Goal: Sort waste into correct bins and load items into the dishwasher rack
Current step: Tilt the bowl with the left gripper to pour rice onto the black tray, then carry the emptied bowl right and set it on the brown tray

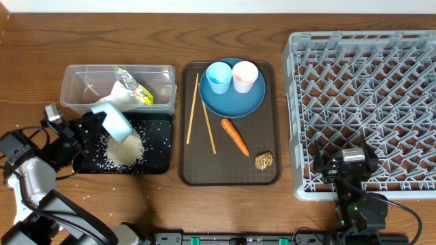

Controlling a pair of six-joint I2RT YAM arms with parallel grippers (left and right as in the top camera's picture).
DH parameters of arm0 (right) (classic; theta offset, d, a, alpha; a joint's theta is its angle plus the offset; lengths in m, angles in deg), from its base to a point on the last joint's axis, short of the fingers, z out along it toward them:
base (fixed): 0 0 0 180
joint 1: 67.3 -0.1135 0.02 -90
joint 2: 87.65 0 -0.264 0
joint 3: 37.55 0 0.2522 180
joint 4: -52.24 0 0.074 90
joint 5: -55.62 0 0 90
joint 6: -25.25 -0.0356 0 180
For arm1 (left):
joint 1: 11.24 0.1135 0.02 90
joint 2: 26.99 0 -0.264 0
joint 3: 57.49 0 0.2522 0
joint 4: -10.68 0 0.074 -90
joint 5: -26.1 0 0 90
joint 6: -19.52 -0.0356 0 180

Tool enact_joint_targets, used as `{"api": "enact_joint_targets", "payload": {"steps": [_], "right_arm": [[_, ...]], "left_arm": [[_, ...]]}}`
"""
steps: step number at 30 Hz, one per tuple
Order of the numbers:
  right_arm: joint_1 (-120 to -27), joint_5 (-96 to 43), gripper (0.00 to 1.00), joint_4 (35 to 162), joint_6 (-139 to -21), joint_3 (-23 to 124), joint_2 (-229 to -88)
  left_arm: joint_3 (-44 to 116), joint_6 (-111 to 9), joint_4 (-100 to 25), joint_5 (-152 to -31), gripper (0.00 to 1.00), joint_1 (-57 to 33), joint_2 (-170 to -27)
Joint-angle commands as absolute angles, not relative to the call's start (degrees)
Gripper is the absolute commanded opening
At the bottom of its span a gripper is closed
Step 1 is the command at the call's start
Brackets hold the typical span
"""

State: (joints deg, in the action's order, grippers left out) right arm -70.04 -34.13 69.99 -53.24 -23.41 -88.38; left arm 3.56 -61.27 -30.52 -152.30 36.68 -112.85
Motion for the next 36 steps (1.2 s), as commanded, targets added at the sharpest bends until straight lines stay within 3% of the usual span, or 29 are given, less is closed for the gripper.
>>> {"api": "enact_joint_targets", "payload": {"steps": [1, 9, 21, 26, 36], "right_arm": [[-69.6, -33.94, 0.99, 70.21, -52.9, -23.47, -88.29], [-69.6, -33.94, 0.99, 70.21, -52.9, -23.47, -88.29], [-69.6, -33.94, 0.99, 70.21, -52.9, -23.47, -88.29], [-69.6, -33.94, 0.99, 70.21, -52.9, -23.47, -88.29], [-69.6, -33.94, 0.99, 70.21, -52.9, -23.47, -88.32]], "left_arm": [[3.36, -61.42, -30.41, -153.85, 0.06, 36.92, -112.7], [3.82, -58.77, -30.37, -152.06, 0.06, 36.9, -112.41], [5.37, -51.17, -30.45, -132.19, 0.06, 33.06, -98.43], [5.37, -49.03, -30.96, -124.23, 0.06, 25.6, -92.11], [5.37, -49.22, -36.05, -107.9, 0.06, 1.6, -88.28]]}}
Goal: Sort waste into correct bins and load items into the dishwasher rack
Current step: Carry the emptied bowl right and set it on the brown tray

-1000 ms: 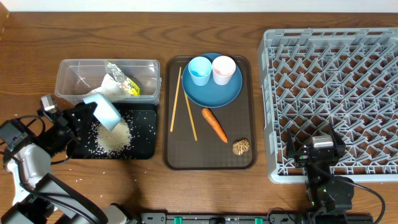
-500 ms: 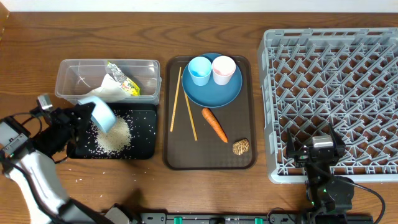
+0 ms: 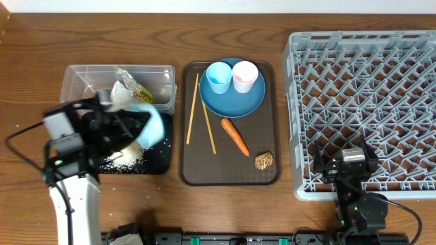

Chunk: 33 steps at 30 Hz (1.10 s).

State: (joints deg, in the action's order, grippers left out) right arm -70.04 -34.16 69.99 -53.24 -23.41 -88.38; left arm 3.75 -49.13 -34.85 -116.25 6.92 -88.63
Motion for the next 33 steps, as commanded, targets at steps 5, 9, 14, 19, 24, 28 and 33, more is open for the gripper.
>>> {"api": "enact_joint_targets", "payload": {"steps": [5, 9, 14, 19, 24, 28, 33], "right_arm": [[-69.6, -33.94, 0.99, 70.21, -52.9, -23.47, -88.29], [-69.63, -33.94, 0.99, 70.21, -52.9, -23.47, -88.29], [-69.6, -33.94, 0.99, 70.21, -52.9, -23.47, -88.29], [-69.6, -33.94, 0.99, 70.21, -52.9, -23.47, -88.32], [-69.6, -33.94, 0.99, 70.21, -52.9, -23.47, -88.32], [-69.6, -33.94, 0.99, 70.21, -52.9, -23.47, -88.29], [-69.6, -33.94, 0.99, 70.21, -52.9, -23.47, -88.32]], "left_arm": [[5.37, -49.86, -39.02, -93.04, 0.06, -11.79, -88.28], [5.37, -49.79, -41.93, -84.71, 0.06, -20.87, -88.66], [5.35, -49.86, -43.98, -79.49, 0.06, -30.44, -91.41], [5.35, -49.83, -43.02, -79.16, 0.06, -37.76, -96.94], [5.35, -49.83, -41.34, -76.47, 0.06, -42.26, -102.69], [5.35, -50.05, -39.81, -74.94, 0.06, -44.6, -106.75], [5.35, -51.39, -37.78, -74.75, 0.06, -46.24, -110.34]]}}
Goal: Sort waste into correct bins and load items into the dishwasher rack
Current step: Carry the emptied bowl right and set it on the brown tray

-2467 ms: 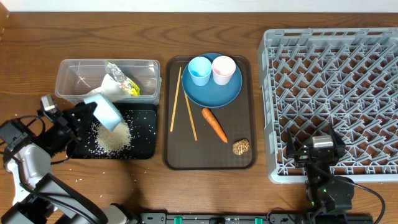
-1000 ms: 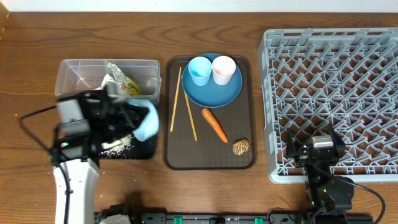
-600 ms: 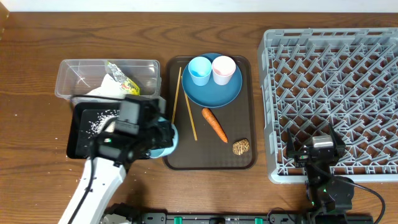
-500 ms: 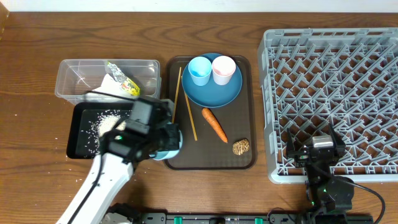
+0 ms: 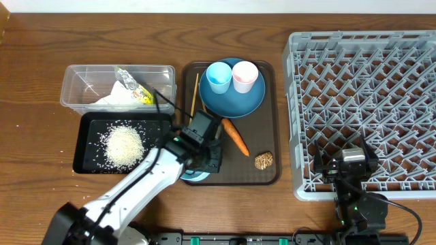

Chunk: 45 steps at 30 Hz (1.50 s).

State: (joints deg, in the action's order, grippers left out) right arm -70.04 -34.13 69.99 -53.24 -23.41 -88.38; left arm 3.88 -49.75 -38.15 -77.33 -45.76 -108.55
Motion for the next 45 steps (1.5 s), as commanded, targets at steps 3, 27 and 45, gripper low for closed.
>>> {"api": "enact_joint_targets", "payload": {"steps": [3, 27, 45], "right_arm": [[-69.6, -33.94, 0.99, 70.21, -52.9, -23.47, -88.29], [-69.6, -33.94, 0.99, 70.21, -52.9, -23.47, -88.32], [-69.6, -33.94, 0.99, 70.21, -52.9, -23.47, -88.29]], "left_arm": [[5.37, -52.02, -36.86, -74.75, 0.06, -46.53, -111.45], [5.39, -57.96, -34.21, -74.81, 0.25, -46.53, -111.54], [23.62, -69.51, -47.83, -74.77, 0.52, -47.55, -111.78]]}}
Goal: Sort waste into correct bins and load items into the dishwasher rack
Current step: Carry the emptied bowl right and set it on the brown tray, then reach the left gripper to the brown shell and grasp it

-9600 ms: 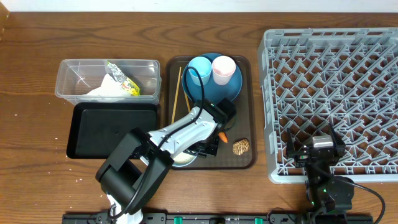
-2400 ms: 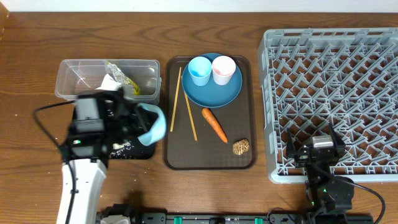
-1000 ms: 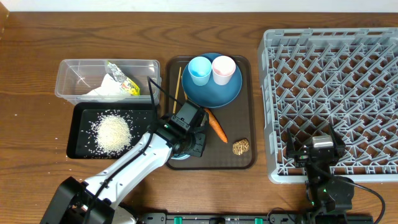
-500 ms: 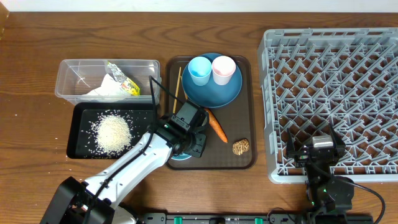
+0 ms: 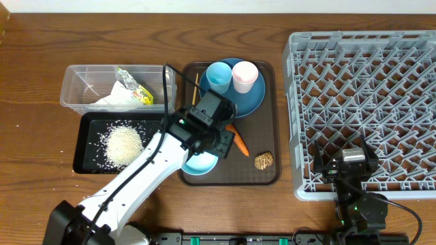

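Observation:
A light blue bowl (image 5: 199, 164) sits upright on the front left of the brown tray (image 5: 272, 178). My left gripper (image 5: 223, 138) hovers just behind it, over the near end of the carrot (image 5: 240, 145), and appears open with nothing in it. The blue plate (image 5: 244, 101) carries a blue cup (image 5: 219, 76) and a pink cup (image 5: 244, 75). The chopsticks (image 5: 195, 92) are mostly hidden under my arm. A brown lump (image 5: 263, 160) lies at the tray's front right. My right gripper (image 5: 343, 169) rests at the front edge of the grey dishwasher rack (image 5: 364, 102).
A clear bin (image 5: 82, 87) holding wrappers stands at the back left. In front of it, a black tray (image 5: 87, 162) holds a pile of rice (image 5: 123, 143). Grains are scattered around it.
My left gripper was down over the blue bowl at the tray's front left. It now sits further back over the carrot, apart from the bowl, which stays on the tray.
First my left gripper held the blue bowl tipped over the black tray, with rice heaped below. Then it held the bowl near the clear bin. Later the bowl was down on the brown tray, and now the gripper is off it.

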Controlling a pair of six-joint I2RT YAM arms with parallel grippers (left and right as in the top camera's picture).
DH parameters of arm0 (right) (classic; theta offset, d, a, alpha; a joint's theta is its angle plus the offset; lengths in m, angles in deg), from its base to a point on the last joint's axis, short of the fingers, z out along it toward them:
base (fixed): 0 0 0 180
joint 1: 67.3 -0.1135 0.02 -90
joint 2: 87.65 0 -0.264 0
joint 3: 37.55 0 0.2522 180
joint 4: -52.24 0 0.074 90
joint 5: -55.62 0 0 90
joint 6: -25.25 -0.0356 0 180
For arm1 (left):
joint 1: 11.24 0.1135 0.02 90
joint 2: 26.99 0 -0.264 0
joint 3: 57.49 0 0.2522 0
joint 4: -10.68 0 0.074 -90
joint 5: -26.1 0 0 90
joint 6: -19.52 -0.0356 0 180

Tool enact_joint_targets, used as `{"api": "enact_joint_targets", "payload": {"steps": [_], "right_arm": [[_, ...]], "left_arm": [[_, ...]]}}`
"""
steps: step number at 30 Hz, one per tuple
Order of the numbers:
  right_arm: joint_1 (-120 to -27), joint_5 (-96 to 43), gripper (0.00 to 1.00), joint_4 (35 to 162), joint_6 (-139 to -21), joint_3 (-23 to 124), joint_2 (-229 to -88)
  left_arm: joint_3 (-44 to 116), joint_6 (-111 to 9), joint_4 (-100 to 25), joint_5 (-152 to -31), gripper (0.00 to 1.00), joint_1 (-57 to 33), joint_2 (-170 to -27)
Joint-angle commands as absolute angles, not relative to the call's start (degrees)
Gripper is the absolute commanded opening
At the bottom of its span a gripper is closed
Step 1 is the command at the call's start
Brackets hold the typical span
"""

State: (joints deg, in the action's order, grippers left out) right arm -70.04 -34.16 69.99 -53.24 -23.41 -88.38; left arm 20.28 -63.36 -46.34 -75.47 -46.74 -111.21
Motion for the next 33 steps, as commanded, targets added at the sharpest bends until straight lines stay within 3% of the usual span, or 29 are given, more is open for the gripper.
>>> {"api": "enact_joint_targets", "payload": {"steps": [1, 13, 18, 33], "right_arm": [[-69.6, -33.94, 0.99, 70.21, -52.9, -23.47, -88.32], [-69.6, -33.94, 0.99, 70.21, -52.9, -23.47, -88.29], [-69.6, -33.94, 0.99, 70.21, -52.9, -23.47, -88.32], [-69.6, -33.94, 0.99, 70.21, -52.9, -23.47, -88.32]], "left_arm": [[24.5, -71.04, -48.44, -74.77, 0.52, -47.97, -112.0], [35.97, -83.01, -51.24, -74.75, 0.53, -54.83, -126.21], [37.37, -88.98, -50.87, -74.73, 0.59, -58.66, -131.54], [37.06, -90.42, -50.52, -74.77, 0.68, -64.23, -133.77]]}}
